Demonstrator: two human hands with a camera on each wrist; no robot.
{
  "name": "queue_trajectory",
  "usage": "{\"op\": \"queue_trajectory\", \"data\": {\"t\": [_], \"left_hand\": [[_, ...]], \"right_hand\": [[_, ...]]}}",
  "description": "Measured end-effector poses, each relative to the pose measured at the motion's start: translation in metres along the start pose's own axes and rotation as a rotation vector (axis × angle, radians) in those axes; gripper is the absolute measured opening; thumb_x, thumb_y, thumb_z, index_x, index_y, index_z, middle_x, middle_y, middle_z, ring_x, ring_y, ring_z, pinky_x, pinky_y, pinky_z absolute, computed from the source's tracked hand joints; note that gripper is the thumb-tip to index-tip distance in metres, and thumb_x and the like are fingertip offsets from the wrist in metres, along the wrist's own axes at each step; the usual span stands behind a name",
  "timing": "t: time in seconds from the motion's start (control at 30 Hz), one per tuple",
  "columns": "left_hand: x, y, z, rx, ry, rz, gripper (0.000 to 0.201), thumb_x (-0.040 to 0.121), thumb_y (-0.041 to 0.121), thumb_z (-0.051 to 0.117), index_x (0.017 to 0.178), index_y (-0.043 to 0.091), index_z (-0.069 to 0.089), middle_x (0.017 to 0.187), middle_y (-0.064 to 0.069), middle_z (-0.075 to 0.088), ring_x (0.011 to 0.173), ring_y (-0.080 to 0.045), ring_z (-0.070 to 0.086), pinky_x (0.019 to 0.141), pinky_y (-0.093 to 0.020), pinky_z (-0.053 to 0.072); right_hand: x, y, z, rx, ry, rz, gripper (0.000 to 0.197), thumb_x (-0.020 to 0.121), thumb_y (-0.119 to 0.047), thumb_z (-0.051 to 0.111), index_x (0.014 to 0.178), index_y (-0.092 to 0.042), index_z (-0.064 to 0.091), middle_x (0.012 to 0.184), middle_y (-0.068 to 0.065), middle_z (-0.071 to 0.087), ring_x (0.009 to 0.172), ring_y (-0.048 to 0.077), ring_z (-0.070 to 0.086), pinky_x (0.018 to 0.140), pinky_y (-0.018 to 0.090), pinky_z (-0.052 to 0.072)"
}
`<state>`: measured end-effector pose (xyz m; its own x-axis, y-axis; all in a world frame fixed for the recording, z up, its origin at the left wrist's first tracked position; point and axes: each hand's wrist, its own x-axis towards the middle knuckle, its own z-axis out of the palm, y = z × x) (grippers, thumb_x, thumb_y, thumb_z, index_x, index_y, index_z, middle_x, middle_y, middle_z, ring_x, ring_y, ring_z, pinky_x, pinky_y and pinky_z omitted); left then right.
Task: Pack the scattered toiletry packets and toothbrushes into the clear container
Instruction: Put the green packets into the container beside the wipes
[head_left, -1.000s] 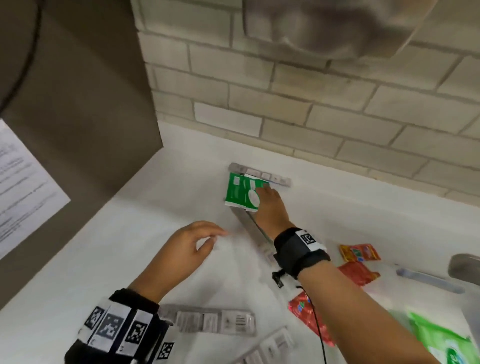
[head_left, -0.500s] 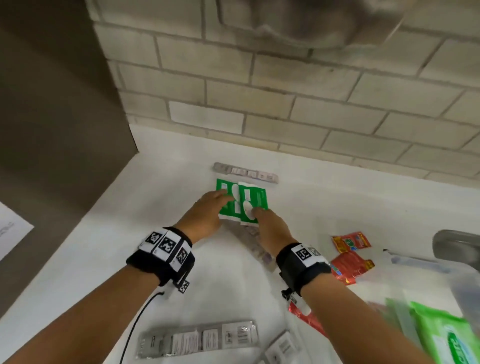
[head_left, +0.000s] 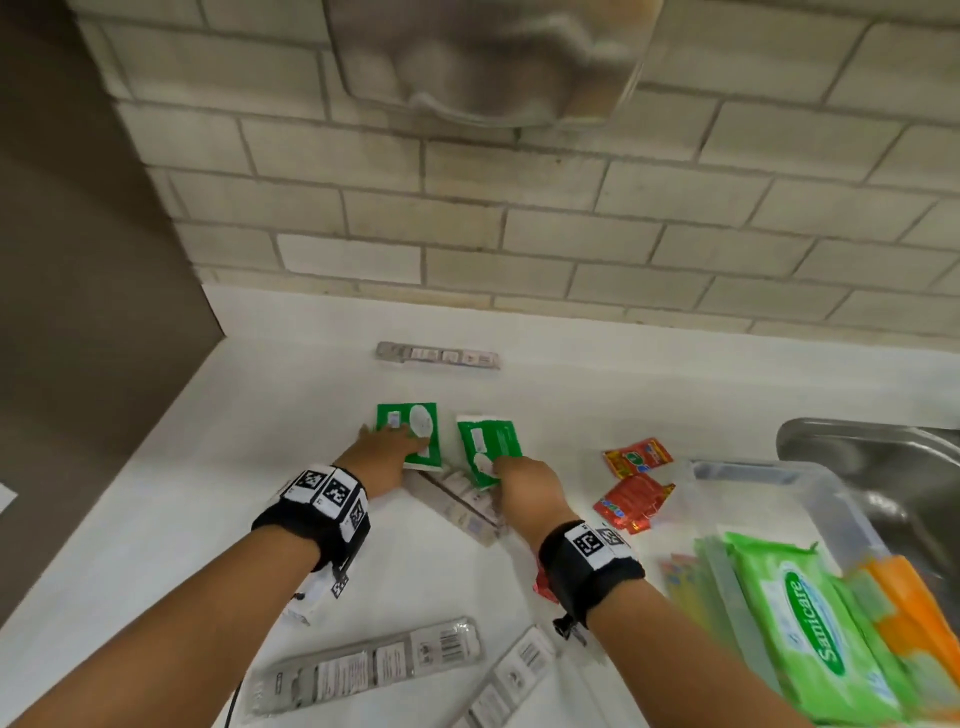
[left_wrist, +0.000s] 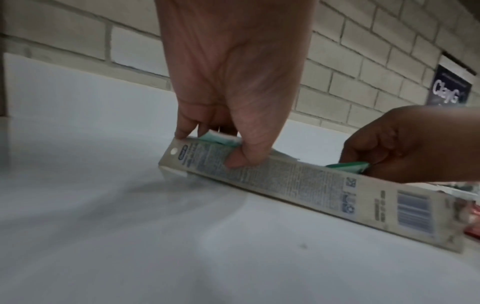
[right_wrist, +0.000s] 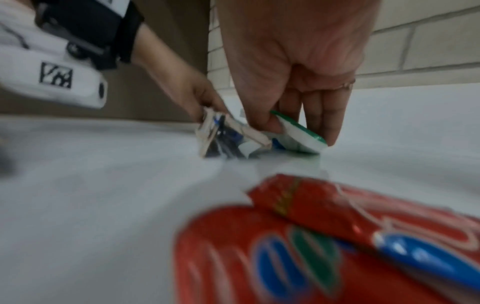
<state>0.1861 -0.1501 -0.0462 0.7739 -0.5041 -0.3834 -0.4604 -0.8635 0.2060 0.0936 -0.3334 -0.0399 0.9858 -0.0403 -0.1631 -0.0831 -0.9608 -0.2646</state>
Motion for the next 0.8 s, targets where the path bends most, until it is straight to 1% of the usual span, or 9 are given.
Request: {"op": "queue_trajectory", "data": {"t": [0.1,0.17,0.27,0.37,0.47,0.57,0.63,0.7,0.8], "left_hand": [[-0.012,0.003,0.001,-0.061,0.026,-0.003,0.049,0.096,0.013,0.032,0.143,0.029,0.029,0.156,-0.006,0.017,0.144,-0.027,0.013,0.117,-0.051,0.002],[-0.018,0.006,0.001,-0.139,0.057,-0.006,0.044,0.098,0.020,0.034,0.140,0.031,0.034,0.154,-0.007,0.024,0.142,-0.030,0.020,0.117,-0.048,0.002],[-0.027,0.015,-0.001,-0.274,0.170,0.015,0.042,0.096,0.019,0.041,0.136,0.031,0.040,0.147,-0.010,0.039,0.132,-0.032,0.039,0.114,-0.038,0.022],[-0.037,0.036,-0.009,-0.380,0.364,0.094,0.041,0.094,0.009,0.042,0.130,0.026,0.050,0.135,-0.008,0.054,0.118,-0.028,0.054,0.094,-0.030,0.038],[-0.045,0.068,-0.017,-0.452,0.524,0.161,0.040,0.093,0.005,0.041,0.127,0.021,0.054,0.128,-0.012,0.060,0.112,-0.030,0.058,0.088,-0.032,0.041],[-0.053,0.101,-0.021,-0.486,0.558,0.188,0.039,0.093,0.004,0.043,0.129,0.018,0.052,0.125,-0.016,0.061,0.109,-0.034,0.058,0.086,-0.032,0.040],[-0.058,0.122,-0.023,-0.510,0.535,0.206,0.040,0.093,0.007,0.043,0.130,0.020,0.051,0.119,-0.017,0.063,0.105,-0.035,0.058,0.085,-0.034,0.041],[-0.062,0.143,-0.025,-0.559,0.517,0.218,0.039,0.093,0.007,0.044,0.130,0.018,0.051,0.107,-0.017,0.064,0.095,-0.032,0.058,0.080,-0.031,0.039],[-0.068,0.173,-0.027,-0.578,0.523,0.266,0.038,0.093,0.007,0.045,0.128,0.018,0.053,0.105,-0.012,0.065,0.089,-0.025,0.056,0.077,-0.031,0.039]], "right_hand": [[-0.018,-0.002,-0.023,0.161,0.111,0.073,0.025,0.084,-0.013,0.050,0.104,-0.004,0.062,0.104,0.020,0.067,0.096,0.035,0.061,0.070,0.031,0.042],[-0.037,-0.004,-0.047,0.313,0.247,0.114,0.020,0.083,-0.012,0.051,0.097,-0.003,0.062,0.093,0.019,0.068,0.084,0.034,0.061,0.061,0.027,0.035],[-0.078,0.003,-0.088,0.499,0.405,0.097,0.006,0.085,-0.013,0.052,0.088,-0.009,0.055,0.069,0.003,0.058,0.058,0.018,0.049,0.053,0.026,0.032],[-0.130,0.027,-0.126,0.700,0.559,0.128,0.010,0.085,-0.011,0.053,0.079,-0.018,0.049,0.055,-0.007,0.045,0.046,0.006,0.039,0.049,0.025,0.033],[-0.184,0.062,-0.157,0.817,0.818,0.164,0.014,0.085,-0.009,0.051,0.093,-0.018,0.057,0.073,0.000,0.064,0.062,0.012,0.057,0.059,0.026,0.045],[-0.233,0.104,-0.175,0.692,1.018,0.277,0.030,0.087,-0.003,0.048,0.106,-0.025,0.055,0.081,-0.015,0.063,0.068,-0.009,0.058,0.059,0.002,0.042],[-0.258,0.130,-0.179,0.613,1.042,0.352,0.032,0.089,-0.004,0.046,0.113,-0.023,0.056,0.085,-0.015,0.062,0.075,-0.008,0.059,0.063,0.006,0.043],[-0.271,0.153,-0.177,0.583,1.043,0.425,0.032,0.089,-0.002,0.045,0.115,-0.018,0.056,0.093,-0.005,0.063,0.079,0.007,0.059,0.065,0.012,0.043],[-0.279,0.177,-0.167,0.558,0.991,0.485,0.032,0.089,0.001,0.045,0.115,-0.013,0.057,0.093,0.001,0.061,0.073,0.008,0.057,0.057,0.000,0.040]]}}
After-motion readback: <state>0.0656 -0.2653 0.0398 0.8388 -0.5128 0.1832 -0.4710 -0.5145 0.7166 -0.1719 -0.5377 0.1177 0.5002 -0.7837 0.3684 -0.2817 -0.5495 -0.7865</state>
